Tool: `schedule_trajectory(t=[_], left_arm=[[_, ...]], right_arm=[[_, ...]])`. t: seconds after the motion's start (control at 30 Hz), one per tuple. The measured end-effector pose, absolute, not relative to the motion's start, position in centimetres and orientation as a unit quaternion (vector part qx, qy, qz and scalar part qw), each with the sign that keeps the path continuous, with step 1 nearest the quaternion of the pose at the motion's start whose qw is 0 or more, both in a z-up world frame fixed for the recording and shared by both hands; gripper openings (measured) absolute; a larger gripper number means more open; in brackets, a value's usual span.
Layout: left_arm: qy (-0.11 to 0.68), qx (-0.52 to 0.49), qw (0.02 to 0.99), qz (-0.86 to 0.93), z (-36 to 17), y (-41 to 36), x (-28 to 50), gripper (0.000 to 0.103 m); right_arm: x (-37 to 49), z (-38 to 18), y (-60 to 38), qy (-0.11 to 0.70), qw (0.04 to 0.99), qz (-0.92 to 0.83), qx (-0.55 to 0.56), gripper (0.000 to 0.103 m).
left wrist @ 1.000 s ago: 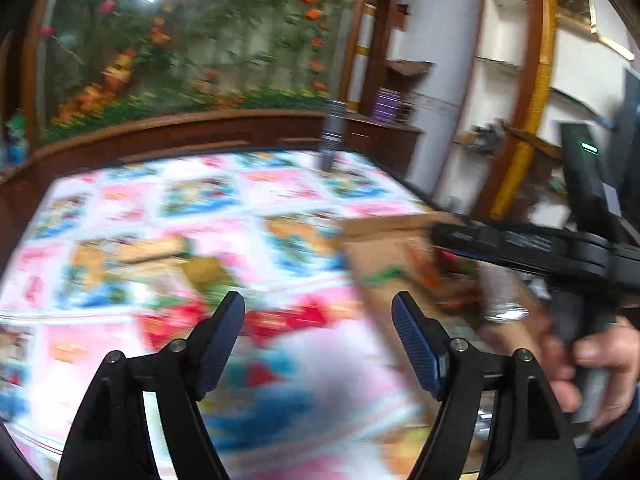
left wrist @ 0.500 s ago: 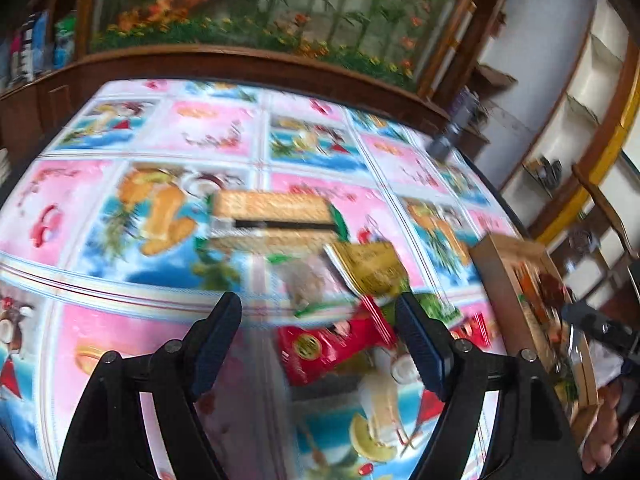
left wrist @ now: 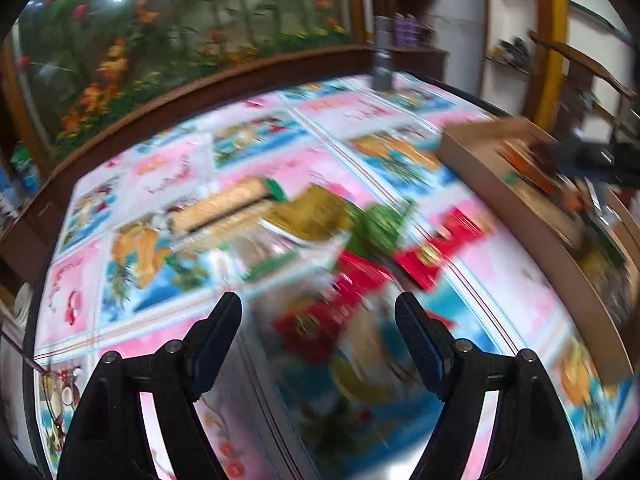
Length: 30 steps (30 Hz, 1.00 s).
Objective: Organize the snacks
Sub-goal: 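Move both open grippers back to the snack pile on the table, then grasp a red candy wrapper with the left gripper while the right grasps another red candy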
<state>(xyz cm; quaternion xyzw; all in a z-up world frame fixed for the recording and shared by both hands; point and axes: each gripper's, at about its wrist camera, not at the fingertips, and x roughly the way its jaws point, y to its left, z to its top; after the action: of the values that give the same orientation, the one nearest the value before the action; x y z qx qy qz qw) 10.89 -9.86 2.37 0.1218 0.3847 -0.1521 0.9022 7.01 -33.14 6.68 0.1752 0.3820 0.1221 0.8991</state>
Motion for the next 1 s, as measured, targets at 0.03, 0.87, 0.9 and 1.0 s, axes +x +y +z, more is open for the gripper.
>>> schedule_trajectory(t=[0.03,0.87,0.9,1.0], left_arm=[[0.382,0.122,0.904,-0.146,2.3,-10.0,11.2,0.078],[0.445,0.056,0.891,-0.073,1.3,-4.5,10.0,0.020],[0.442,0.061,0.892,-0.073,1.3,-4.6,10.0,0.020],[0.437,0.069,0.894,-0.072,1.3,-4.9,9.9,0.020]], right_arm=[[7.0,6.6,-33.1,0.382,0.899,0.122,0.175,0.048],[10.5,4.2,-26.8,0.471,0.841,0.214,0.159,0.048],[11.3,4.6,-26.1,0.472,0.847,0.201,0.141,0.048],[13.6,4.3,-25.0,0.486,0.845,0.183,0.126,0.048]])
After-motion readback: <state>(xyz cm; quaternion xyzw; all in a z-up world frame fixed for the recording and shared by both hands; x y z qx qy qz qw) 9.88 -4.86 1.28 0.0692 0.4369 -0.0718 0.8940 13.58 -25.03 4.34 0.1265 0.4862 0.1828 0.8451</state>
